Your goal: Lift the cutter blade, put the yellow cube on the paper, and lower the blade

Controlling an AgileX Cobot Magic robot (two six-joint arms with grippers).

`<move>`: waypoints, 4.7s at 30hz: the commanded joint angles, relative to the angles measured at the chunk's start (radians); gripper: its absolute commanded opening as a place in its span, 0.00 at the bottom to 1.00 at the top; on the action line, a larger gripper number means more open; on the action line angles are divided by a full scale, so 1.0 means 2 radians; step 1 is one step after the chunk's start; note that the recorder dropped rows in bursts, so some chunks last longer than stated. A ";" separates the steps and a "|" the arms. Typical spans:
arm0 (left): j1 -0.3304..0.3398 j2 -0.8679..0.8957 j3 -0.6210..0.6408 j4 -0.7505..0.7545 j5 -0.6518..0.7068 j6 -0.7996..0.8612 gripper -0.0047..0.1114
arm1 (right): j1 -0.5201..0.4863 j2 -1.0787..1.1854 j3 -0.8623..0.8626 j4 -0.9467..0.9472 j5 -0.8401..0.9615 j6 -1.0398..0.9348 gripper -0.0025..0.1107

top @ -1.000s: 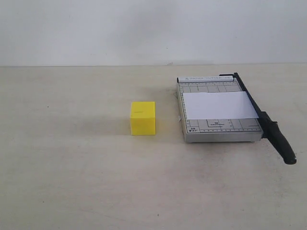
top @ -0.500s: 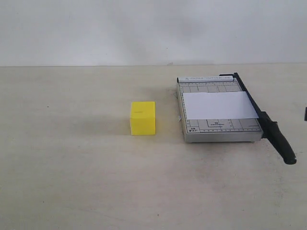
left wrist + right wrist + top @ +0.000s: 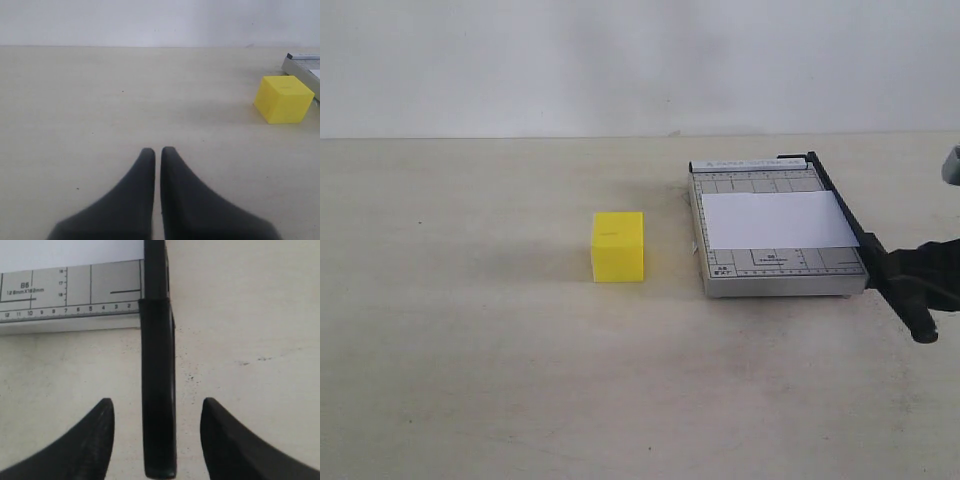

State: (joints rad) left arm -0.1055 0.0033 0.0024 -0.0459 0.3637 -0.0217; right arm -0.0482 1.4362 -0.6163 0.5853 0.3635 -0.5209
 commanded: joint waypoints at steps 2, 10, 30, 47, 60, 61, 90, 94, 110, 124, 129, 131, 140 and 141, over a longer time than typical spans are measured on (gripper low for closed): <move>-0.005 -0.002 -0.001 -0.004 -0.003 0.000 0.08 | 0.001 0.033 -0.006 0.064 -0.010 -0.094 0.47; -0.005 -0.002 -0.001 -0.004 -0.003 0.000 0.08 | 0.001 0.056 -0.006 0.064 -0.021 -0.094 0.47; -0.005 -0.002 -0.001 -0.004 -0.003 0.000 0.08 | 0.001 0.019 -0.007 0.060 0.001 -0.093 0.02; -0.005 -0.002 -0.001 -0.004 -0.003 0.000 0.08 | 0.001 -0.162 -0.007 0.061 -0.076 -0.094 0.02; -0.005 -0.002 -0.001 -0.004 -0.003 0.000 0.08 | 0.001 -0.168 -0.031 0.061 -0.098 -0.094 0.02; -0.005 -0.002 -0.001 -0.004 -0.003 0.000 0.08 | 0.001 -0.168 -0.037 0.061 -0.095 -0.094 0.02; -0.005 -0.002 -0.001 -0.004 -0.003 0.000 0.08 | 0.000 -0.283 -0.053 0.036 0.060 -0.072 0.38; -0.005 -0.002 -0.001 -0.004 -0.003 0.000 0.08 | 0.000 -0.425 -0.039 0.021 0.146 -0.022 0.07; -0.005 -0.002 -0.001 -0.281 -0.142 -0.082 0.08 | 0.000 -0.576 0.241 0.017 -0.060 -0.009 0.02; -0.008 0.110 -0.202 -0.359 0.045 0.267 0.08 | 0.000 -0.381 0.252 0.098 -0.108 -0.013 0.02; -0.011 0.328 -0.338 -0.422 0.188 0.369 0.08 | 0.000 -0.336 0.252 0.107 -0.096 -0.013 0.02; -0.020 0.421 -0.372 -0.462 0.195 0.392 0.08 | 0.000 -0.322 0.252 0.107 -0.099 -0.013 0.02; -0.242 0.705 -0.448 -0.545 -0.029 0.499 0.08 | 0.000 -0.274 0.252 0.107 -0.162 -0.002 0.02; -0.271 0.740 -0.461 -0.545 -0.057 0.503 0.08 | 0.000 -0.270 0.252 0.107 -0.164 -0.005 0.02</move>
State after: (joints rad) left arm -0.4895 1.3354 -0.8628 -1.1106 0.4097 0.9430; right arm -0.0420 0.8745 -0.1181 0.7966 0.0695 -0.5305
